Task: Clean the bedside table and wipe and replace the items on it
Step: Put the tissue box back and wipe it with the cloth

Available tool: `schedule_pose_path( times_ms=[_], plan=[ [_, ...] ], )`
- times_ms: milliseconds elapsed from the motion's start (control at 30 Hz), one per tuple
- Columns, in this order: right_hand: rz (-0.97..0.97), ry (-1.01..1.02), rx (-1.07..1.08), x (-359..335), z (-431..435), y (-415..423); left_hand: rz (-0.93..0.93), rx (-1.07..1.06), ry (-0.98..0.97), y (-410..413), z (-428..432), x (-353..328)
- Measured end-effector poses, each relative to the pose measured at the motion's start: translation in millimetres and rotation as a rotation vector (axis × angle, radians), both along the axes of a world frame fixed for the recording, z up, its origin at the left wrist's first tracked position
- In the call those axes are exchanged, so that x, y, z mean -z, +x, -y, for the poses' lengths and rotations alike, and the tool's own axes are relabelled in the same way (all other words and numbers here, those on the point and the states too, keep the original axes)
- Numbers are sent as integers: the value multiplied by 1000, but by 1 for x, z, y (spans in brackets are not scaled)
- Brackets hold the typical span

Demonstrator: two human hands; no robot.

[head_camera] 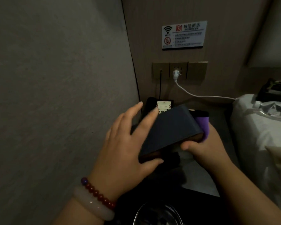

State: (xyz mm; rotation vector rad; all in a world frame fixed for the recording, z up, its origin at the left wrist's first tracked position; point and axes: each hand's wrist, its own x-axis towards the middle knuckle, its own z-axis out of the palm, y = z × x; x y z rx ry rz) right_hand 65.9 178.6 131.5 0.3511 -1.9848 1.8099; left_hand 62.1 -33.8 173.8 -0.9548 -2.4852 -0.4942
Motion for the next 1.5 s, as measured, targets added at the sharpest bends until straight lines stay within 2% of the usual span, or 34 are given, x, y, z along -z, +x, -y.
schedule_pose_path(
  times_ms=[67, 167, 267, 367, 467, 533, 600, 667, 700, 767, 833, 867, 900, 967, 1000, 1067, 1167, 1200, 1300, 1400, 1500],
  plan=[
    [-56, 226, 71, -9, -1, 0, -27, -62, -164, 4, -6, -8],
    [-141, 510, 99, -19, 3, 0, 127, -51, -78, 9, -23, -6],
    [-115, 514, 58, -27, 8, 6, 76, -35, 72, 7, -30, 3],
    [-81, 482, -64, -33, 17, 16, 49, -25, 98, 5, -30, 15],
    [-194, 570, 29, -41, 35, 18, 62, -13, 243, 11, -31, 24],
    [-187, 560, 54, -36, 31, 8, -3, -56, 251, 14, -29, 27],
    [57, 508, 13, -29, 13, -4, -80, -102, 189, 16, -25, 24],
    [261, 506, 2, -18, 0, -7, -50, -111, 142, 17, -23, 22],
    [265, 474, -14, -14, 3, -3, -32, -108, 132, 17, -22, 23],
    [93, 430, -6, -18, 23, 10, -15, -107, 139, 17, -21, 26],
    [-87, 481, 13, -13, 35, 16, -39, -93, 124, 18, -19, 28],
    [-81, 504, 30, -9, 32, 13, -63, -79, 107, 19, -19, 28],
    [-17, 499, 40, -6, 23, 7, -88, -63, 90, 21, -18, 27],
    [264, 418, 43, -3, 4, -2, -112, -31, 73, 26, -18, 25],
    [343, 378, 49, 0, -3, -2, -111, -20, 74, 28, -19, 25],
    [303, 341, 59, -4, 1, 6, -108, -21, 96, 27, -20, 25],
    [36, 478, 74, -2, 27, 8, -109, -27, 114, 24, -18, 24],
    [34, 471, 61, 0, 28, 5, -118, -18, 106, 23, -16, 23],
    [207, 404, 102, 10, 8, -9, -146, 36, 59, 26, -13, 17],
    [460, 78, 188, 13, -11, -9, -181, 95, 42, 31, -9, 19],
    [523, -2, 301, 6, -18, -10, -193, 147, 108, 31, -2, 23]
  ],
)
